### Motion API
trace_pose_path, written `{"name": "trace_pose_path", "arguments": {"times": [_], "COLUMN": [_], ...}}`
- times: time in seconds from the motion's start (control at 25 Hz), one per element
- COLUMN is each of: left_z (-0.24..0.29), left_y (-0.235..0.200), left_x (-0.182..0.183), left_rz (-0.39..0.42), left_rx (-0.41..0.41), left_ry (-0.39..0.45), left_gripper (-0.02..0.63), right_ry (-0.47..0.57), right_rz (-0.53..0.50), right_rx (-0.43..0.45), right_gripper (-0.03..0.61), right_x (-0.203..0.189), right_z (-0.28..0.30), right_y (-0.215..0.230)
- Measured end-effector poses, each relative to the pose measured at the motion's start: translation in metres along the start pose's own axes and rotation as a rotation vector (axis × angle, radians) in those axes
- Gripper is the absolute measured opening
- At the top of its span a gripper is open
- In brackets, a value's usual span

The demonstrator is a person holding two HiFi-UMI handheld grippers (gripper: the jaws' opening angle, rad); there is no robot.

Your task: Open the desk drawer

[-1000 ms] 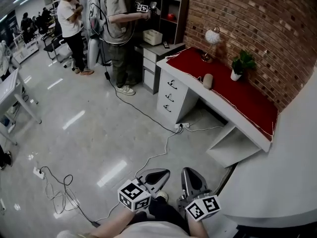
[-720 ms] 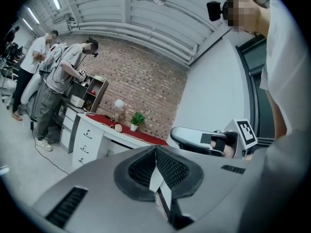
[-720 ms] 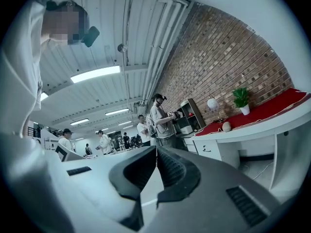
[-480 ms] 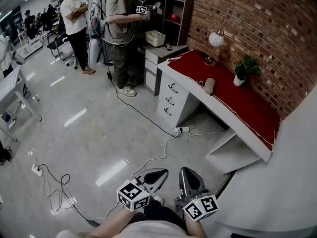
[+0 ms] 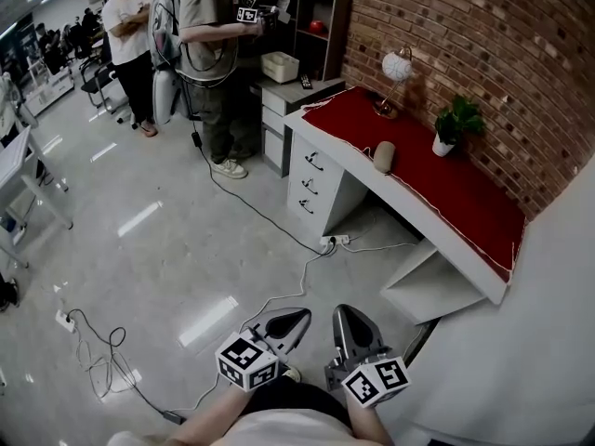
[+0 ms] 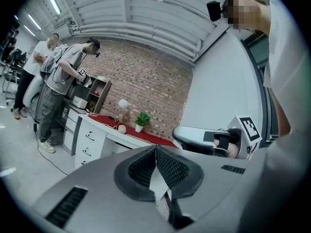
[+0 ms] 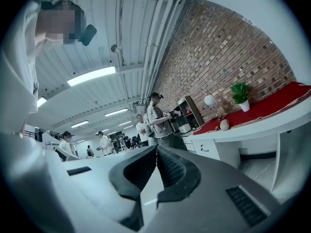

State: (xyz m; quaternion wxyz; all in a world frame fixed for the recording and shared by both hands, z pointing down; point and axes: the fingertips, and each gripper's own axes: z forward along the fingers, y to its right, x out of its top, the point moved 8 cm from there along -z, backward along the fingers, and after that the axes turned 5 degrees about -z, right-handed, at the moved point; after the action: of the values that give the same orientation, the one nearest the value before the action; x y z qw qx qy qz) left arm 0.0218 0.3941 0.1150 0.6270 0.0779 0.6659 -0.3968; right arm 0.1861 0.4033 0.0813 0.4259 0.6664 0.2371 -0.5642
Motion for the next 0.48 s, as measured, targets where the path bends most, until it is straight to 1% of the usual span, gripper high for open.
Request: {"name": "trace_pose_path", "arguments": {"times": [0.16,0.48], "left_z": [0.007,0.011], "left_y": [-0.005,-0.011], "left_x": [-0.002,-0.001], "left_rz": [-0.013,-0.030], "left_rx": [0.019,0.049], "left_ry": [0.001,0.009], "left_gripper": [0.011,0.011], "right_ry": [-0.012,-0.019], "right_rz": [-0.010,-0.012], "right_rx": [0.001,-0.028], "right_gripper": [0.018,0.019], "right_x": [-0.001,-0.001], "right_z": [0.004,0.006], "right_y": [0.008,0.020]}}
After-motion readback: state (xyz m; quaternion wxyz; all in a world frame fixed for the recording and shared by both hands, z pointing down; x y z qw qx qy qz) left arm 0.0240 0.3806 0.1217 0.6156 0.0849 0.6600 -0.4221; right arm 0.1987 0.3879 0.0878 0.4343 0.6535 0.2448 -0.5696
